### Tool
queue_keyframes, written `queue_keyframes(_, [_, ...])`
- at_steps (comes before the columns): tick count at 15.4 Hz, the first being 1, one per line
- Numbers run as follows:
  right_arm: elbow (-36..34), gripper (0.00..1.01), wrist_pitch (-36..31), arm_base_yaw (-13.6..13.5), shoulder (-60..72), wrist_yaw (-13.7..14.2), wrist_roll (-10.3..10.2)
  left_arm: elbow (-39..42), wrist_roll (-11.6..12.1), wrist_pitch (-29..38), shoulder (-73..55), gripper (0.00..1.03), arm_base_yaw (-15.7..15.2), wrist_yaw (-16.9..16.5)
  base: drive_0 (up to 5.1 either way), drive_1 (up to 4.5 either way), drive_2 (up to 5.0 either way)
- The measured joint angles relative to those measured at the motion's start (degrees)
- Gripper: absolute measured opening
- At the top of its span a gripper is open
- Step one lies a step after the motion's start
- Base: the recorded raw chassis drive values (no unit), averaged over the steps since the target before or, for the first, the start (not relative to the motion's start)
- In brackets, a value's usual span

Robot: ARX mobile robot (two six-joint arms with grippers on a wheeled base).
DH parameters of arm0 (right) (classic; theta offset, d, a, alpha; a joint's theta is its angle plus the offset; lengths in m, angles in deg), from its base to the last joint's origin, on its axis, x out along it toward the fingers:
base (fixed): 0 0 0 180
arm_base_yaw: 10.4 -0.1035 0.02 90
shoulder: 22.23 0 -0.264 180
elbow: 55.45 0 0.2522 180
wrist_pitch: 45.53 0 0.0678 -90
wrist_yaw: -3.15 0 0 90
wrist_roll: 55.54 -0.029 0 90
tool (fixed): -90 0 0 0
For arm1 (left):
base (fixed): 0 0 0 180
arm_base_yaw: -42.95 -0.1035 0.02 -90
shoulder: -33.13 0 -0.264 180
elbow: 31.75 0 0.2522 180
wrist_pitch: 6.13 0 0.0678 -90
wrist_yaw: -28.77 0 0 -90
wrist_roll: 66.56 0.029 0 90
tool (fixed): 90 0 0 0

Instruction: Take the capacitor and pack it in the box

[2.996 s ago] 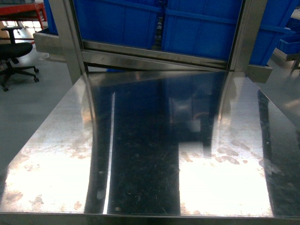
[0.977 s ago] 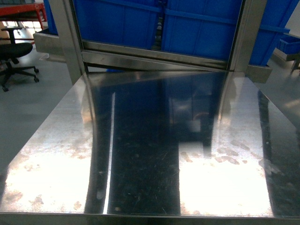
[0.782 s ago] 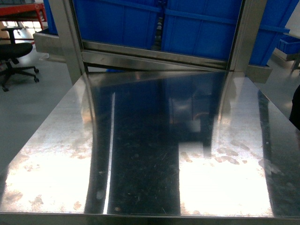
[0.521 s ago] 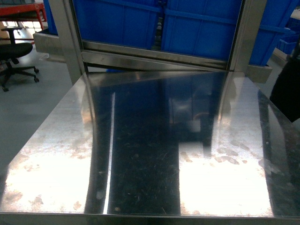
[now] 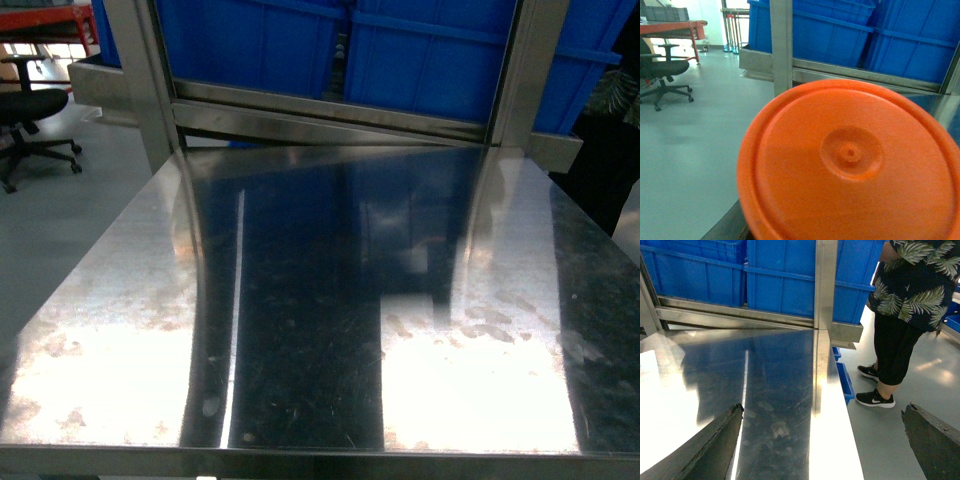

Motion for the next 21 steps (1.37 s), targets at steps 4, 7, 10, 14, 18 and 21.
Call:
queue_keyframes(4, [0.0,0.98,0.09,0.0,0.0,0.0,0.02,0.0,0.0,-0.17,0.0,0.44,0.0,0.04,0.0,0.0,0.0])
queue_keyframes(7, [0.0,0.98,0.15,0.0,0.0,0.02,-0.04,0.0,0.04,-0.26,0.0,0.44,0.0,-0.02,0.0,0.0,0.0])
queue_keyframes(10, [0.0,0.98,0.15,0.0,0.0,0.04,-0.02,0.0,0.04,-0.33,0.0,0.44,0.0,-0.04,0.0,0.0,0.0])
queue_keyframes(14, [0.0,0.98,0.11,0.0,0.0,0.0,0.04,0.0,0.04,-0.26,0.0,0.44,0.0,0.02,0.0,0.0,0.0])
queue_keyframes(18, [0.0,0.98,0.13,0.0,0.0,0.02,0.0,0.0,0.04,-0.28,0.0,0.44,0.0,-0.02,0.0,0.0,0.0])
queue_keyframes(21, [0.0,0.98,0.17,0.0,0.0,-0.02,0.02,0.0,0.04,-0.28,0.0,0.44,0.0,0.0,0.0,0.0,0.0])
